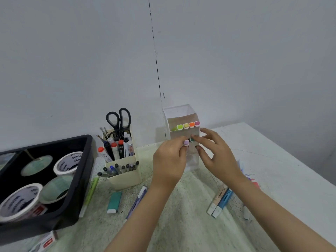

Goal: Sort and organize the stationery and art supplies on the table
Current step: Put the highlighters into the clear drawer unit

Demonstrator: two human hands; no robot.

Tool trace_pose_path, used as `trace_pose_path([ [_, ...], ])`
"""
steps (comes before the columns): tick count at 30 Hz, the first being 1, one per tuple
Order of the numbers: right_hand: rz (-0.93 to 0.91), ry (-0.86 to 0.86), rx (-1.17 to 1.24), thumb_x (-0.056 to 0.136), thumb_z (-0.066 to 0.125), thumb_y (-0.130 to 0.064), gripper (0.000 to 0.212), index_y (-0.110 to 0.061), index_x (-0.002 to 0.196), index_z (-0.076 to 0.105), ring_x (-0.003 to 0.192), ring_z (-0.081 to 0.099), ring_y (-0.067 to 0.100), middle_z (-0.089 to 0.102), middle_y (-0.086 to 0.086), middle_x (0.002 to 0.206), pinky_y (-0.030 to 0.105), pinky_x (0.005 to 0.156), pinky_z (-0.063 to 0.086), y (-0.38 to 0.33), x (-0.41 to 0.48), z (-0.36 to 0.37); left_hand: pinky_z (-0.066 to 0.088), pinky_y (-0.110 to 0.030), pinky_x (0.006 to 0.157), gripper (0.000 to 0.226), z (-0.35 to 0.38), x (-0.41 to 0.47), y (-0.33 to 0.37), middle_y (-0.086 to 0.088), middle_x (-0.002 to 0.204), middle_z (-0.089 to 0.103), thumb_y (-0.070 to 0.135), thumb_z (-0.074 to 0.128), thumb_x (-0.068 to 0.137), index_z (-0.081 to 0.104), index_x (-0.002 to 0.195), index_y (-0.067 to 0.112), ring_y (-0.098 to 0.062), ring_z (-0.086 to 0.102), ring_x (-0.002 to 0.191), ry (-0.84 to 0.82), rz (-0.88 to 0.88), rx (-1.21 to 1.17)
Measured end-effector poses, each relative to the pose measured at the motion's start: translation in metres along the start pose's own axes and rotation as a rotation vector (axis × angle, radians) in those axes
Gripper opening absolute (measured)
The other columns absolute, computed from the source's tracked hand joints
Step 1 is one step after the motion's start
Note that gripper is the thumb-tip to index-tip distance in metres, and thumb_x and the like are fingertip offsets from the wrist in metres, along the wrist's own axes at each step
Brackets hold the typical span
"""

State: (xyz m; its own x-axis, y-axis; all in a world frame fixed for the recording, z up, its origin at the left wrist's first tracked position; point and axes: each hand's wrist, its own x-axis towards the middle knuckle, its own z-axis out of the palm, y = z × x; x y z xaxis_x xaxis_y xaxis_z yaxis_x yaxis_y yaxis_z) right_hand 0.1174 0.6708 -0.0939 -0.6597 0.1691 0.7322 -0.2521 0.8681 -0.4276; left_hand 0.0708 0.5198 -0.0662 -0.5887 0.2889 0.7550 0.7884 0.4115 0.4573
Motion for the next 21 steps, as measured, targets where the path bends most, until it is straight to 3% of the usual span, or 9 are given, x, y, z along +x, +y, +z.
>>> trace_pose_path([
  [3, 0.016, -0.013, 0.077, 0.091, 0.05, -0.023, 0.041, -0.026, 0.132, 0.053, 0.122, 0.051, 0.009, 0.055, 0.0, 0.134, 0.027, 0.098, 0.046, -0.001, -0.005, 0.001, 0.043, -0.019, 0.057, 0.011, 0.007, 0.002, -0.001, 0.006, 0.069, 0.067, 0.01, 0.068, 0.084, 0.071, 0.092, 0.017, -0.006, 0.053, 0.055, 0.001, -0.035, 0.027],
  [5, 0.035, 0.008, 0.136, 0.09, 0.053, -0.014, 0.047, -0.023, 0.136, 0.046, 0.126, 0.049, 0.006, 0.053, -0.008, 0.135, 0.027, 0.101, 0.044, -0.003, -0.01, 0.001, 0.039, -0.016, 0.054, 0.013, 0.01, 0.004, -0.001, 0.006, 0.065, 0.065, 0.008, 0.071, 0.081, 0.071, 0.089, 0.017, -0.006, 0.05, 0.051, 0.0, -0.042, 0.05],
  [9, 0.152, 0.034, 0.306, 0.089, 0.053, -0.008, 0.057, -0.026, 0.141, 0.038, 0.114, 0.058, 0.0, 0.05, -0.029, 0.129, 0.016, 0.094, 0.046, -0.01, -0.017, 0.003, 0.035, -0.011, 0.056, 0.013, 0.014, 0.003, -0.004, 0.007, 0.064, 0.065, 0.01, 0.071, 0.081, 0.071, 0.092, 0.018, -0.005, 0.046, 0.052, 0.006, -0.06, 0.038],
  [13, 0.282, 0.048, 0.442, 0.087, 0.052, -0.007, 0.058, -0.025, 0.14, 0.036, 0.112, 0.058, -0.003, 0.056, -0.02, 0.125, 0.012, 0.09, 0.046, -0.016, -0.021, 0.008, 0.033, -0.007, 0.054, 0.015, 0.015, 0.002, -0.006, 0.005, 0.066, 0.067, 0.011, 0.07, 0.082, 0.073, 0.095, 0.017, -0.006, 0.047, 0.053, -0.002, -0.057, 0.035],
  [16, 0.339, 0.056, 0.46, 0.088, 0.052, -0.005, 0.052, -0.022, 0.136, 0.042, 0.109, 0.057, -0.007, 0.057, -0.023, 0.12, 0.009, 0.088, 0.045, -0.018, -0.022, 0.009, 0.036, -0.015, 0.047, 0.013, 0.017, 0.004, -0.006, 0.004, 0.064, 0.067, 0.016, 0.065, 0.083, 0.073, 0.093, 0.017, -0.009, 0.053, 0.048, -0.015, -0.047, 0.068],
  [21, 0.429, 0.047, 0.516, 0.09, 0.052, 0.006, 0.051, -0.023, 0.132, 0.049, 0.105, 0.059, -0.009, 0.06, -0.024, 0.114, 0.009, 0.086, 0.046, -0.019, -0.021, 0.01, 0.032, -0.015, 0.047, 0.014, 0.023, 0.006, -0.004, 0.001, 0.06, 0.066, 0.015, 0.065, 0.08, 0.073, 0.091, 0.015, -0.015, 0.055, 0.045, -0.002, -0.067, 0.115],
])
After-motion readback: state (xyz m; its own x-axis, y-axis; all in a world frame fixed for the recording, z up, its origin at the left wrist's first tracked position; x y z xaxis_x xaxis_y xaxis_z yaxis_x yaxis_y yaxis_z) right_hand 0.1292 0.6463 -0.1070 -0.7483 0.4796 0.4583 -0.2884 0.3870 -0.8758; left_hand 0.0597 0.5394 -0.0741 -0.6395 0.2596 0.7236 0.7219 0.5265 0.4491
